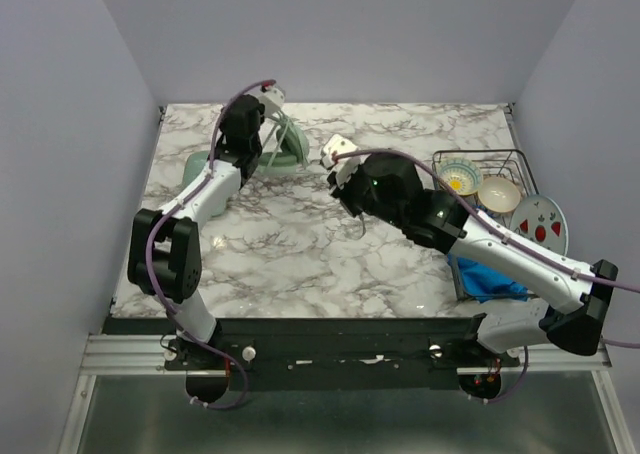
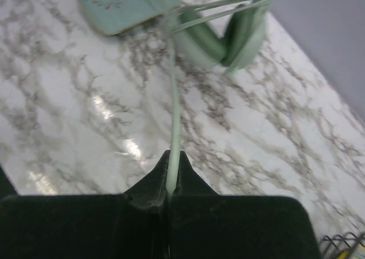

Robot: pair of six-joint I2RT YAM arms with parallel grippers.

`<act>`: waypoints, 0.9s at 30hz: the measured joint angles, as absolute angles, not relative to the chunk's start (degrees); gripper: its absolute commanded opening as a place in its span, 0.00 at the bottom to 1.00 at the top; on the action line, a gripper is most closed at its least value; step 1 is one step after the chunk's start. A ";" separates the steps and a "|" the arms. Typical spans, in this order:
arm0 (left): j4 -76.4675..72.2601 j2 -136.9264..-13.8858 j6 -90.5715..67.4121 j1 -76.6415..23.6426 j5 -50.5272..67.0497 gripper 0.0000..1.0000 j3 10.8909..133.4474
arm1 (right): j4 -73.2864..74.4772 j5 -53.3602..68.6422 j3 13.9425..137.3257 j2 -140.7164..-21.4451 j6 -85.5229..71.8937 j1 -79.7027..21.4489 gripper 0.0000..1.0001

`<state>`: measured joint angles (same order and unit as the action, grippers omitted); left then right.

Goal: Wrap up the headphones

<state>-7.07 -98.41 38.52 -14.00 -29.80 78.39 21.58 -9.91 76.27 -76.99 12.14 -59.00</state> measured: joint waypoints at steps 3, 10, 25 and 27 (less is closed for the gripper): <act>-11.18 -96.01 43.16 -17.30 -29.74 0.00 72.51 | 23.51 -12.93 80.09 -77.17 12.27 -53.91 0.01; -11.62 -87.70 46.68 -23.18 -27.27 0.00 65.54 | 25.10 -17.26 85.52 -79.13 13.82 -45.25 0.01; 21.69 -76.55 27.86 -31.16 -10.74 0.00 75.20 | 24.03 -11.33 88.95 -81.95 12.82 -29.02 0.01; 24.71 -75.33 25.06 -31.14 -9.02 0.00 77.08 | 23.51 -9.23 87.44 -81.87 12.03 -27.14 0.01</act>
